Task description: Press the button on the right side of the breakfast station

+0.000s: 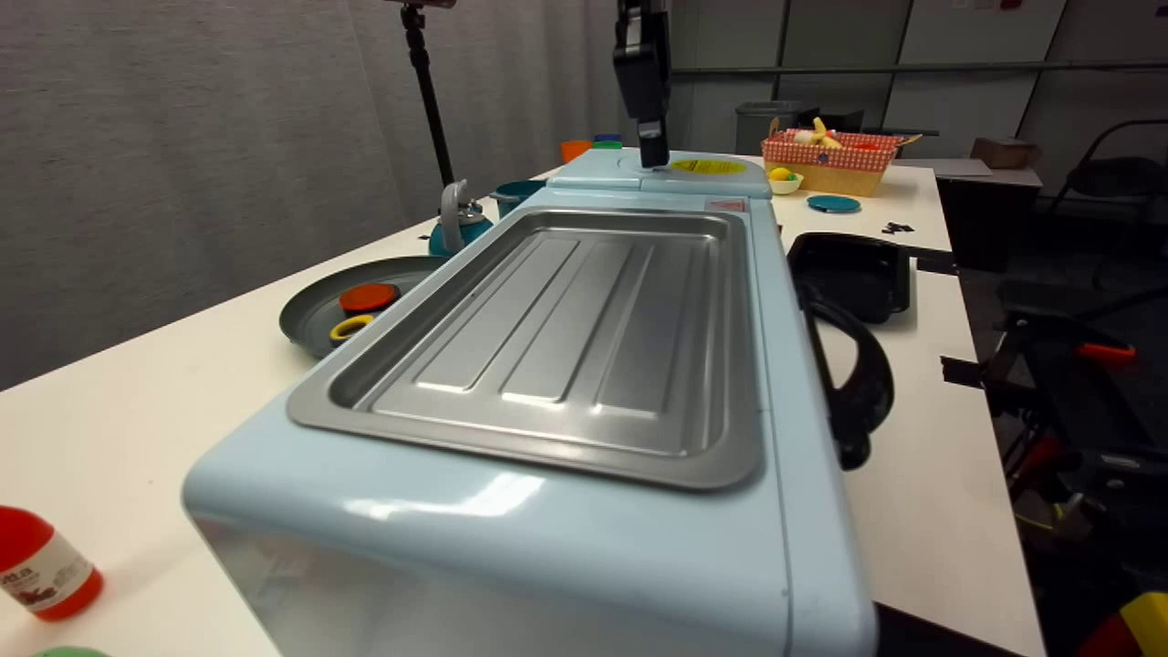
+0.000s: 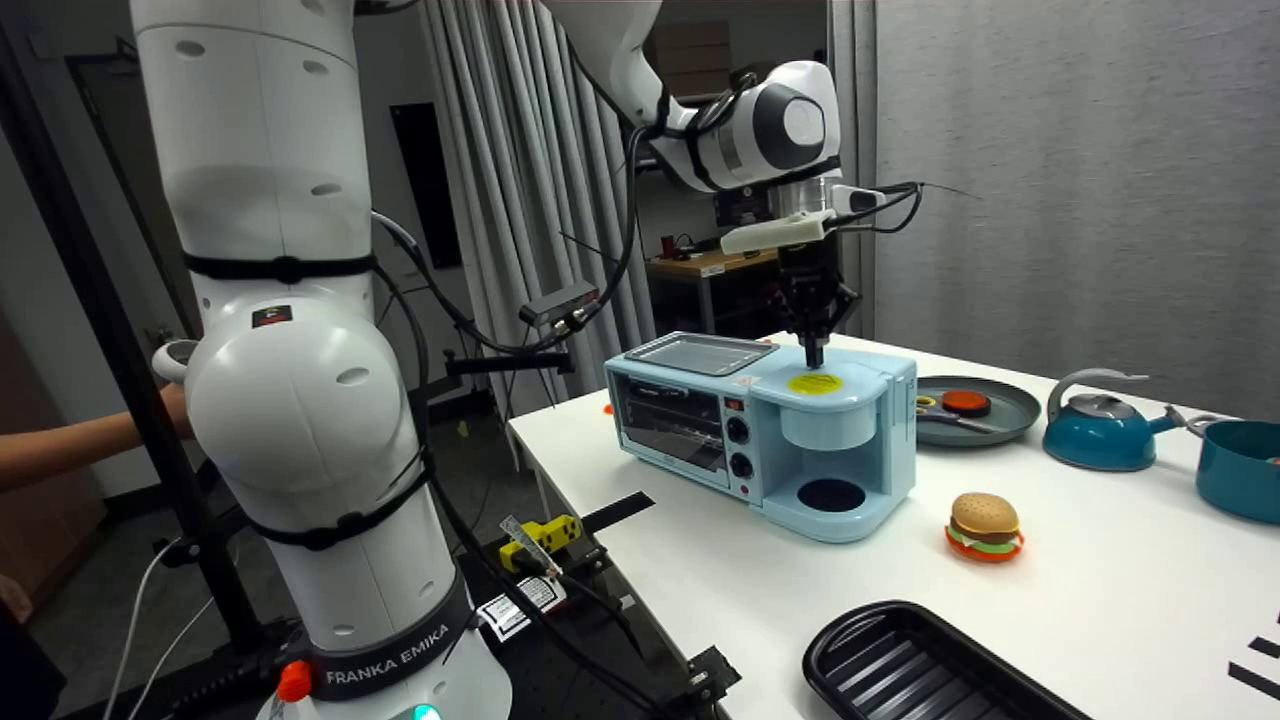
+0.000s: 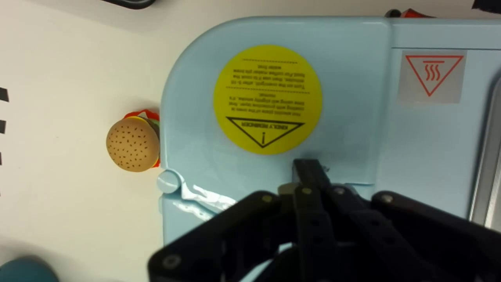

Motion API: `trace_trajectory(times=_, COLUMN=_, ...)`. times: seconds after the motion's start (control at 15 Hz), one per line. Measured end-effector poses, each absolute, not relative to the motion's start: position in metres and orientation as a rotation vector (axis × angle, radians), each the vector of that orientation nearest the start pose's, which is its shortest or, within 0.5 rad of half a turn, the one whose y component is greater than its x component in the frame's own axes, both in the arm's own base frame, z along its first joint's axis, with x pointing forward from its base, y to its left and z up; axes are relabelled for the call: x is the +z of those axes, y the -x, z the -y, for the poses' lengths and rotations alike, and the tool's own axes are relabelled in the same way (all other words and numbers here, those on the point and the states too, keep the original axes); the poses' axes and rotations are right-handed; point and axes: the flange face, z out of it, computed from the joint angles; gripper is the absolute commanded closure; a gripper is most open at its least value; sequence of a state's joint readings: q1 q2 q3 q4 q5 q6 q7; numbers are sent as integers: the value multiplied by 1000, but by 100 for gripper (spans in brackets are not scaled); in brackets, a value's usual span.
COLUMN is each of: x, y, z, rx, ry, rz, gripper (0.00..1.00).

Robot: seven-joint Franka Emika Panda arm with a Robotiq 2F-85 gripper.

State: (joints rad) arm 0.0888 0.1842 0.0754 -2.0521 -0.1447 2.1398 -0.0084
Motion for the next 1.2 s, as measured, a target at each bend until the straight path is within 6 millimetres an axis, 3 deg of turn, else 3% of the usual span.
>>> trace_trajectory(times=0.67, x=338, y=-581, z=-77, rx=255, ry=3234, rz=341, gripper=100)
trace_trajectory(times=1.2, x=338, y=-582, z=-79, rx=275, ry=3245, rz=355, gripper=100)
